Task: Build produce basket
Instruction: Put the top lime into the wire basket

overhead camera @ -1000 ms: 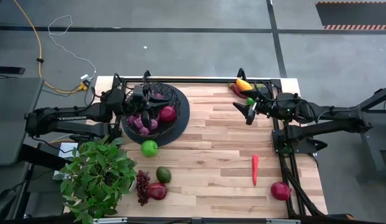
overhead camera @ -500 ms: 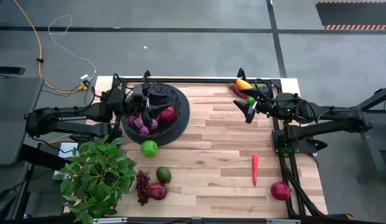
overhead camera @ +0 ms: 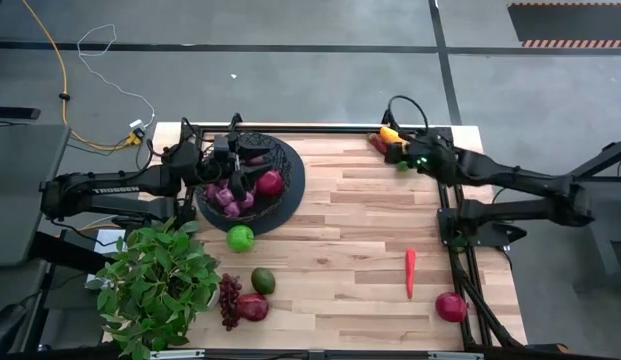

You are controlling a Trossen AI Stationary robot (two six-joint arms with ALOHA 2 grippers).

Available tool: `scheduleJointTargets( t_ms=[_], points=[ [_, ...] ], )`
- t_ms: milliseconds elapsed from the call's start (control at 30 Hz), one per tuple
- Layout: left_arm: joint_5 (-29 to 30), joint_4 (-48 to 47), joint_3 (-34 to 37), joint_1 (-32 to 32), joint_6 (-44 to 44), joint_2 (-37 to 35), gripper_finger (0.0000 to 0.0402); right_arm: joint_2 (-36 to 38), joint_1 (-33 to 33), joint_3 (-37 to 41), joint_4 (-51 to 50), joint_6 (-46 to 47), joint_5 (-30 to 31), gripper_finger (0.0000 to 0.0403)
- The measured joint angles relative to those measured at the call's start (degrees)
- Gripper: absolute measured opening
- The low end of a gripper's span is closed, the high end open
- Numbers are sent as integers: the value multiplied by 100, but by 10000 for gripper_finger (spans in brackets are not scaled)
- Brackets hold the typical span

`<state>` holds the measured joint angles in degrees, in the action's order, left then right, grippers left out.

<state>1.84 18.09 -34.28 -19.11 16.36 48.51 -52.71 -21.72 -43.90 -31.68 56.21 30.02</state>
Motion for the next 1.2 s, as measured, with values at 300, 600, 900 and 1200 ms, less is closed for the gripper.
scheduleJointTargets(
  t_ms=[300, 600, 900, 1200],
  points=[
    [33, 0, 0, 0, -2, 1, 271, -1220, -1446, 6, -1173, 1211, -353, 317],
    [33, -10, 0, 0, 0, 0, 271, -2418, -2089, 15, -790, 1376, -804, 317],
    [33, -24, -2, 0, 0, 0, 271, -3006, -2116, 15, -789, 1620, -915, 317],
    [33, -26, -2, 0, 11, 0, 271, -3441, -2115, 15, -576, 2042, -1053, 316]
  ],
)
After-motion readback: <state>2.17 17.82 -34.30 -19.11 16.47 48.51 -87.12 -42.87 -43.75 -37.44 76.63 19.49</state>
